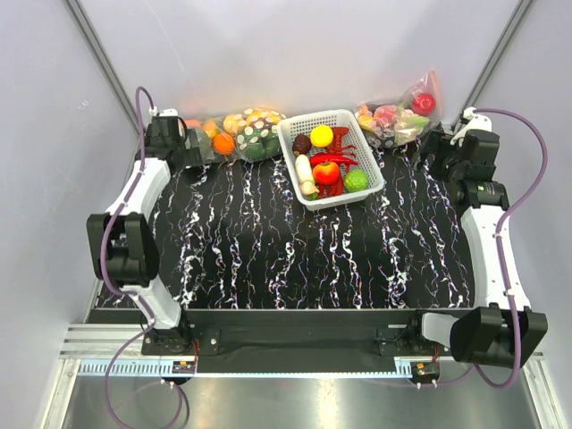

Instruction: Open the zip-top bag and remove the fake food

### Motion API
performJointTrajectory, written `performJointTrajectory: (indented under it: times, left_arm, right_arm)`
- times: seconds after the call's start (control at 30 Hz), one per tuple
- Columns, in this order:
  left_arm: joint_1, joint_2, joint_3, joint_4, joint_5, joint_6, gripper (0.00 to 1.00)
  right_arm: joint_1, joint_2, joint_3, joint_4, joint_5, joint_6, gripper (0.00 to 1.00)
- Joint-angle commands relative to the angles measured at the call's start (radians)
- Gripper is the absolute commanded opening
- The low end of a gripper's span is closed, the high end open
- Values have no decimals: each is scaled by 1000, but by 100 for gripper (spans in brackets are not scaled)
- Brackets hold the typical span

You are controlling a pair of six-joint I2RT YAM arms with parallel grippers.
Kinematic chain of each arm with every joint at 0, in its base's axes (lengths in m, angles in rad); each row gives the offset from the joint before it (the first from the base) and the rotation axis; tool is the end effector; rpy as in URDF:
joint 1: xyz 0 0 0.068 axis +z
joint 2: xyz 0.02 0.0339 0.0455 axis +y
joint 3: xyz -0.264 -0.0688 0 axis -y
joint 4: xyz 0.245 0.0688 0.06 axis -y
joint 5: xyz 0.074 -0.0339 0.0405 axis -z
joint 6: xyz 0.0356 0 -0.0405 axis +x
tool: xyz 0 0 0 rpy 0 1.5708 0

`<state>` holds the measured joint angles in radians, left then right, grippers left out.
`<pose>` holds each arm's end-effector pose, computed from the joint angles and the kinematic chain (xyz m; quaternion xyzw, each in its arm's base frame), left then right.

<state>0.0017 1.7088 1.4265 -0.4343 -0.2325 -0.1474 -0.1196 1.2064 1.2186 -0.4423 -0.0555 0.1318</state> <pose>0.3902 0.0089 0.2930 -0.1152 0.8979 0.0753 0.4180 0.2680 -0.0302 0.3775 0.0906 0.8366 0.0266 0.5396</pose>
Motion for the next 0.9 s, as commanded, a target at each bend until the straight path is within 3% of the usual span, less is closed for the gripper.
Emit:
performJointTrajectory:
  times: [0.0, 0.33, 0.63, 0.73, 0.87]
  left_arm:
    - [32, 70, 117, 108, 64, 17, 99]
    - [60, 290, 316, 75, 125, 6, 99]
    - [66, 377, 373, 68, 150, -34, 97]
    - [64, 402, 391, 68, 151, -38, 93]
    - [64, 434, 414, 36, 125, -40, 76]
  right_arm:
    - [0, 31, 55, 22, -32, 15, 100]
    - [0, 91, 67, 59, -46, 40, 100]
    - [0, 177, 137, 103, -90, 58, 100]
    - [0, 205, 165, 105, -95, 57, 100]
    - [0, 231, 185, 102, -95, 51, 100]
